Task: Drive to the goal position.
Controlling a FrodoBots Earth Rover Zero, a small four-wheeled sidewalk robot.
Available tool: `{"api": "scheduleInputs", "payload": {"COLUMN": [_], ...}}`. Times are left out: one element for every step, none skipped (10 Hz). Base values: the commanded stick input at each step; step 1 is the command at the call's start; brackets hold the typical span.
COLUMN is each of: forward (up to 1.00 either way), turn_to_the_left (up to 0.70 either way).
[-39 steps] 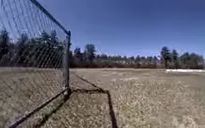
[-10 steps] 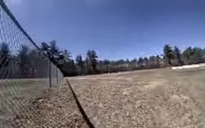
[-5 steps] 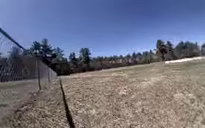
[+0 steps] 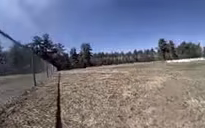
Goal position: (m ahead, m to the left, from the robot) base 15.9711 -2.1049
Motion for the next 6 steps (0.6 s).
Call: {"api": "scheduleInputs", "payload": {"forward": [0.7, 0.7, 0.7, 0.7, 0.7, 0.7], "turn_to_the_left": [0.0, 0.0, 0.0, 0.0, 0.0, 0.0]}}
